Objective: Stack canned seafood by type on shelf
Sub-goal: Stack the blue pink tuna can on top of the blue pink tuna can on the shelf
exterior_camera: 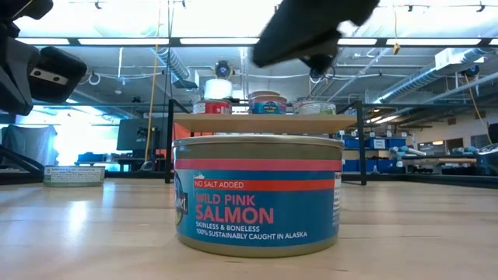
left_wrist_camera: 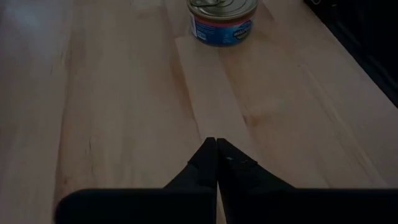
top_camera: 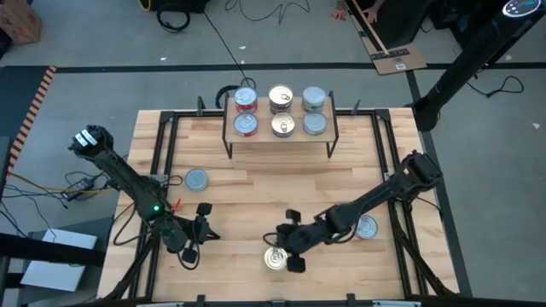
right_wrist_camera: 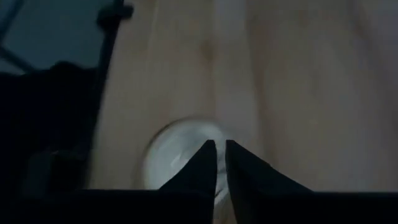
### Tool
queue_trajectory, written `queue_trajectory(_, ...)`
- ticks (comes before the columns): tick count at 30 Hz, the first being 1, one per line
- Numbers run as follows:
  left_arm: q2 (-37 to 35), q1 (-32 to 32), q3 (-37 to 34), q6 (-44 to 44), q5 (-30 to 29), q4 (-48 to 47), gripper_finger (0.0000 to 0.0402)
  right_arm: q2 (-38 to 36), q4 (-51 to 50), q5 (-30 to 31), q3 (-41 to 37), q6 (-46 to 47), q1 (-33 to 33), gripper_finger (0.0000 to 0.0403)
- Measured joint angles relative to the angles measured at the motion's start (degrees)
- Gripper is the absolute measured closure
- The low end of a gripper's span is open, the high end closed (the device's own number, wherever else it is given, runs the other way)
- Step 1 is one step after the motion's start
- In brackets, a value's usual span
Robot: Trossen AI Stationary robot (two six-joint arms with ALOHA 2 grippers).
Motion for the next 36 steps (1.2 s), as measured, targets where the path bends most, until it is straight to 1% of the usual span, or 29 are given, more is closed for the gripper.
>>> queue_trajectory(2,0.0,0.0,0.0,-0.02,0.02,0.0,0.0394,0.0,-2.19,-2.91,0.62,3.55,0.72,0.0349)
queue_trajectory(5,0.0,0.0,0.0,-0.06,0.02,0.0,0.0394,0.0,-2.52,-6.16,0.69,8.22,1.93,0.0331)
queue_trajectory(8,0.0,0.0,0.0,-0.36,0.02,0.02,0.0394,0.0,-2.59,-6.94,0.69,11.39,3.5,0.0312)
queue_trajectory(10,0.0,0.0,0.0,-0.36,0.02,0.02,0.0394,0.0,-2.9,-6.87,0.69,10.71,4.73,0.0299)
queue_trajectory(12,0.0,0.0,0.0,-0.15,0.02,0.02,0.0394,0.0,-3.8,-5.33,0.69,8.39,6.16,0.0285)
queue_trajectory(17,0.0,0.0,-0.02,-0.13,0.02,0.02,0.0394,0.02,-3.3,3.6,0.69,-0.16,9.71,0.0247)
queue_trajectory(19,0.0,0.0,-0.02,-0.11,0.02,0.02,0.0394,0.07,-0.01,4.76,0.69,-1.08,10.69,0.0235)
queue_trajectory(22,0.0,0.0,-0.02,-0.05,0.02,0.02,0.0394,0.07,9.38,4.39,0.69,-2.91,11.48,0.0222)
queue_trajectory(25,0.0,0.0,-0.02,0.15,-0.18,0.02,0.0394,0.85,14.85,4.32,0.63,-6.41,11.86,0.0218)
queue_trajectory(27,0.0,0.0,-0.02,0.17,-0.81,0.02,0.0394,2.01,13.42,4.42,0.45,-7.43,11.36,0.022)
queue_trajectory(36,0.04,-0.09,-0.08,0.99,-0.94,-0.04,0.0394,8.87,8.77,3.13,0.39,-5.0,6.88,0.0245)
